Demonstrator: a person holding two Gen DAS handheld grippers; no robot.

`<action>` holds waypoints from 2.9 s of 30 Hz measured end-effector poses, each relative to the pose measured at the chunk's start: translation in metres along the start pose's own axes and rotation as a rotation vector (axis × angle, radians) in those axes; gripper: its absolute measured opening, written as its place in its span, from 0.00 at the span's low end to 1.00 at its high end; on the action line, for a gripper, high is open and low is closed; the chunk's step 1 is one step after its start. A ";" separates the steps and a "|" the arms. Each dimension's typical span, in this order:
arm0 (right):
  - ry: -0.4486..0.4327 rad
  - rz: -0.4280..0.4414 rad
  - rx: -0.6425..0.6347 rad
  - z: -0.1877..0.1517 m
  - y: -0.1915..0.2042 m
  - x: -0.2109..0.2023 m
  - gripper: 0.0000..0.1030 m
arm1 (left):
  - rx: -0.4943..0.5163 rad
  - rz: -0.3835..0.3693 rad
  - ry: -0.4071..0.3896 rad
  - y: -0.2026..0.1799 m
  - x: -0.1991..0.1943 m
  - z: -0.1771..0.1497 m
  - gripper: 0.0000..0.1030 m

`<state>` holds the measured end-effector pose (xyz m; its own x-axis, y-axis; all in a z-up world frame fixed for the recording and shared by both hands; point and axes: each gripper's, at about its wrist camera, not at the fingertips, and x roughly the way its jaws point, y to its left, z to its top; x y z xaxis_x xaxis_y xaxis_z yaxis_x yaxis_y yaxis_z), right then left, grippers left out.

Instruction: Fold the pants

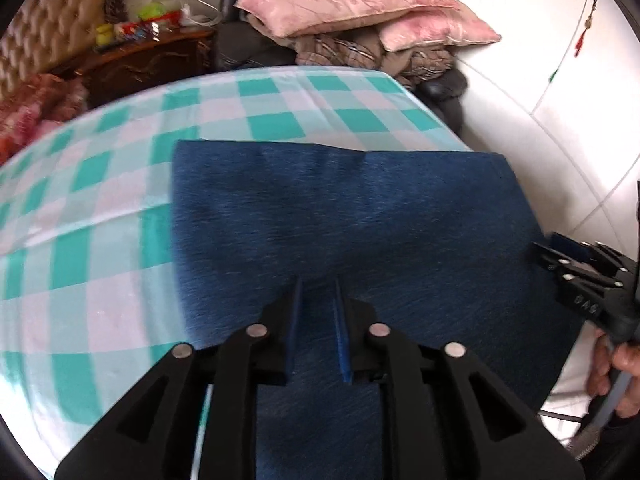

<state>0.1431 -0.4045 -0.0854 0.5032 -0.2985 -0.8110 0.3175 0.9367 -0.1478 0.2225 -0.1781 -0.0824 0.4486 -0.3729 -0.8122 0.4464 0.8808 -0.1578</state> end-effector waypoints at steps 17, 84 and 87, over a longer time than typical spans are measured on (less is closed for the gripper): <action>-0.019 0.030 -0.051 -0.046 0.021 -0.037 0.53 | 0.114 -0.040 -0.008 -0.076 -0.033 -0.046 0.56; -0.032 0.032 0.071 -0.030 -0.007 -0.037 0.44 | 0.117 0.103 0.086 -0.073 -0.001 -0.033 0.79; -0.035 0.046 0.034 -0.028 0.004 -0.034 0.44 | 0.098 0.119 0.084 -0.059 -0.020 -0.048 0.79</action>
<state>0.1053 -0.3857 -0.0743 0.5455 -0.2623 -0.7960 0.3205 0.9429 -0.0910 0.1499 -0.2082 -0.0841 0.4382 -0.2384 -0.8667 0.4695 0.8829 -0.0055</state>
